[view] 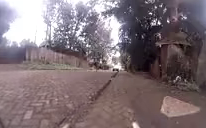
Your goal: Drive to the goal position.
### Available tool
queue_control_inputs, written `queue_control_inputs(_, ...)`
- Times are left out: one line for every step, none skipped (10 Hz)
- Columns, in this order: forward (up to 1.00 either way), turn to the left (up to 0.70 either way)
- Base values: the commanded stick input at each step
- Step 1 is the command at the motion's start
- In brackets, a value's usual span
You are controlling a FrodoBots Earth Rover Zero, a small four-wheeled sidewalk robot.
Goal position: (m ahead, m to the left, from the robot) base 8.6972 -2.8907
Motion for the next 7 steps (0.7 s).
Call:
queue_control_inputs(0.3,-0.57)
queue_control_inputs(0.3,-0.22)
queue_control_inputs(0.3,0.12)
queue_control_inputs(0.3,0.06)
queue_control_inputs(0.3,0.13)
queue_control_inputs(0.3,0.05)
queue_control_inputs(0.3,-0.31)
